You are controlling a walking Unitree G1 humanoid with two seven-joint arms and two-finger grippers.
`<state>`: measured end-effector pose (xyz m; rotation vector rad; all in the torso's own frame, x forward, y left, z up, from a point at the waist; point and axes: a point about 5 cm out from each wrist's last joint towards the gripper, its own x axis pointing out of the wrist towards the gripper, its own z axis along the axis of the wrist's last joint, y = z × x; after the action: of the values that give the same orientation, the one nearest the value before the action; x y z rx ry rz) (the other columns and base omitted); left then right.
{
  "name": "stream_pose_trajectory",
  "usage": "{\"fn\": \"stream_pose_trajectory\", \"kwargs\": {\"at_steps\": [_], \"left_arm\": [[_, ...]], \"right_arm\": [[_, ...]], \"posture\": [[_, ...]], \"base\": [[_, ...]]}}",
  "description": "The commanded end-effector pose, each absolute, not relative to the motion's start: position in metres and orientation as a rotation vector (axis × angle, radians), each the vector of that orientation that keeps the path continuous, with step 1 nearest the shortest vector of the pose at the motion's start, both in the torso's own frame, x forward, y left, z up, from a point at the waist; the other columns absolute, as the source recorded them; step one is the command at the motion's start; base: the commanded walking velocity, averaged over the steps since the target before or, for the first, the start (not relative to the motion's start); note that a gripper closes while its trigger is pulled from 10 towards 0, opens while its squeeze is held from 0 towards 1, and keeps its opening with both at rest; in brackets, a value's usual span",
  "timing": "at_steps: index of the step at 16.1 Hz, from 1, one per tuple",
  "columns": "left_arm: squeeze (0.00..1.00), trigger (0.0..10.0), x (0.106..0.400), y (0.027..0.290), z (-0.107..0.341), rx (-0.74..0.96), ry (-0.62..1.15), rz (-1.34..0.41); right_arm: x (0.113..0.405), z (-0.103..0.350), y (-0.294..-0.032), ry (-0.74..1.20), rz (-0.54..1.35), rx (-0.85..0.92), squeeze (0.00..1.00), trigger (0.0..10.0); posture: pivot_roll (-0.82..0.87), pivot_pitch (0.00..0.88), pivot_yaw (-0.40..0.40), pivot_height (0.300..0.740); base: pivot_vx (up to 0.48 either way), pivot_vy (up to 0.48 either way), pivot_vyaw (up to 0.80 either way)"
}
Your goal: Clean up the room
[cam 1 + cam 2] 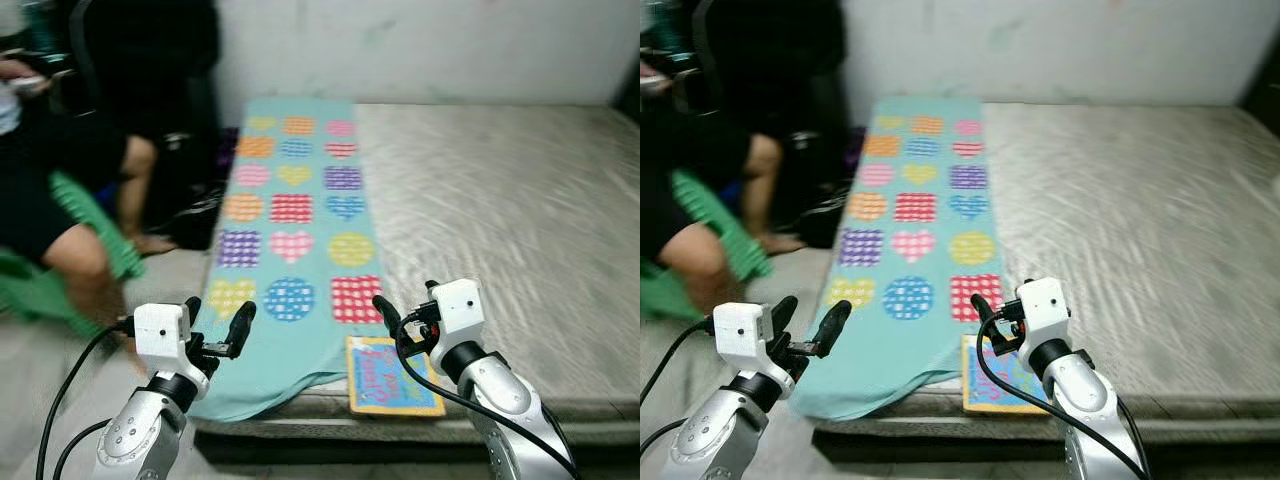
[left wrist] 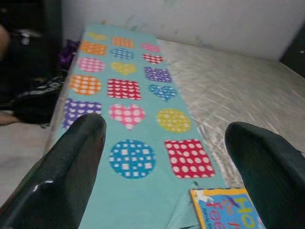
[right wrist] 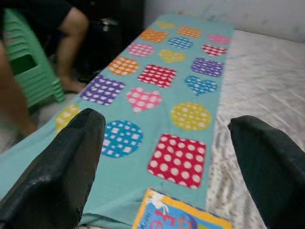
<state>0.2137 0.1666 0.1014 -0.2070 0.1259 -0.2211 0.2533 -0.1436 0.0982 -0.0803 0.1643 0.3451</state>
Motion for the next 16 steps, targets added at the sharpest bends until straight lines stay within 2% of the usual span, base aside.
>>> {"fn": "stream_pose_trajectory", "kwargs": {"at_steps": [1, 16], "left_arm": [[0.00, 10.0, 0.2139, 0.1673, 0.1040, -0.198, 0.119, -0.219], [0.00, 10.0, 0.2140, 0.1662, 0.1032, -0.201, 0.126, -0.227]], "right_arm": [[0.2540, 0.0993, -0.1427, 0.158, 0.351, -0.086, 0.00, 10.0], [0.2544, 0.0970, -0.1442, 0.170, 0.349, -0.092, 0.00, 10.0]], "posture": [[-0.20, 0.031, 0.015, 0.740], [-0.20, 0.036, 0.013, 0.740]], "base": [[0.000, 0.000, 0.00], [0.000, -0.377, 0.00]]}}
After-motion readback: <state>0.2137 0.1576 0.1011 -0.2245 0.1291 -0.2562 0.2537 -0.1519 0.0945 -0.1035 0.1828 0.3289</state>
